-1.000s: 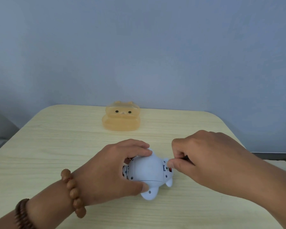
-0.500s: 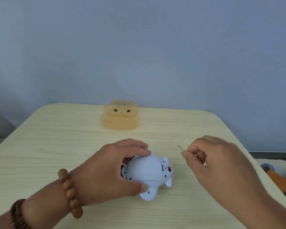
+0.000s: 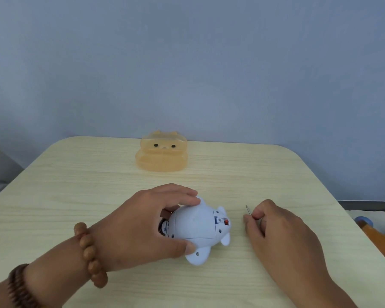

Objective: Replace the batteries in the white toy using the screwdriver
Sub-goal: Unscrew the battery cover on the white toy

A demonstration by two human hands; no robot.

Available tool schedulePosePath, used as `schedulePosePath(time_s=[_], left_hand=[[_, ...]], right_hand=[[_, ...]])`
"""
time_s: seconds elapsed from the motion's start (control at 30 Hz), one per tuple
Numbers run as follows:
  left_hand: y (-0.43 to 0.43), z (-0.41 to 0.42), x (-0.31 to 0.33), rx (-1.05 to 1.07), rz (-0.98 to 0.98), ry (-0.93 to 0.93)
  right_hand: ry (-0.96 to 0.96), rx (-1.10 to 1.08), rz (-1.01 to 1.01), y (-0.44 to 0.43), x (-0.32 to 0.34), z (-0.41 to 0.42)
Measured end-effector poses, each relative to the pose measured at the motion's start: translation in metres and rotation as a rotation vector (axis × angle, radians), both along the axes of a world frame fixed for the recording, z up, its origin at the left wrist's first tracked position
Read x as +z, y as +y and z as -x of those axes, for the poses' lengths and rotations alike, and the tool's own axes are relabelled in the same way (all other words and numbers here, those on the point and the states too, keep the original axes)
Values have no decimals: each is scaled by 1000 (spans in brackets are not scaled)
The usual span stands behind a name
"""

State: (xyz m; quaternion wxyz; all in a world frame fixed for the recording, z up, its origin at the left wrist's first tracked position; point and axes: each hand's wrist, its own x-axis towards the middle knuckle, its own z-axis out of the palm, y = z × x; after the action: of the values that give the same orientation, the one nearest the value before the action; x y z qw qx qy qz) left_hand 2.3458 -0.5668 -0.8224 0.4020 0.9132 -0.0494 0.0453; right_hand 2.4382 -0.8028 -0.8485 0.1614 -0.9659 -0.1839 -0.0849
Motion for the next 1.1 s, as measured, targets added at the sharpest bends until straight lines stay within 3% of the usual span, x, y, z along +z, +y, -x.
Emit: schedulePosePath(time_s=[0.33, 0.43, 0.5, 0.63, 0.87, 1.0, 1.1], left_hand=[[0, 1, 2, 3, -30, 2], [1, 1, 1, 2, -45, -5], [1, 0, 1, 2, -51, -3], [1, -1, 2, -6, -53, -13], [-8, 0, 15, -1, -147, 86], [-47, -6, 22, 248, -150, 67], [-69, -14, 21, 322, -193, 32]], right_hand=[[19, -1, -49, -1, 8, 2], [10, 91, -350, -11, 34, 2], [165, 279, -503, -16, 50, 5], [408, 576, -263, -1, 42, 8], [446, 545, -420, 11, 30, 4], [421, 535, -413, 12, 30, 7], [385, 530, -382, 12, 30, 6]])
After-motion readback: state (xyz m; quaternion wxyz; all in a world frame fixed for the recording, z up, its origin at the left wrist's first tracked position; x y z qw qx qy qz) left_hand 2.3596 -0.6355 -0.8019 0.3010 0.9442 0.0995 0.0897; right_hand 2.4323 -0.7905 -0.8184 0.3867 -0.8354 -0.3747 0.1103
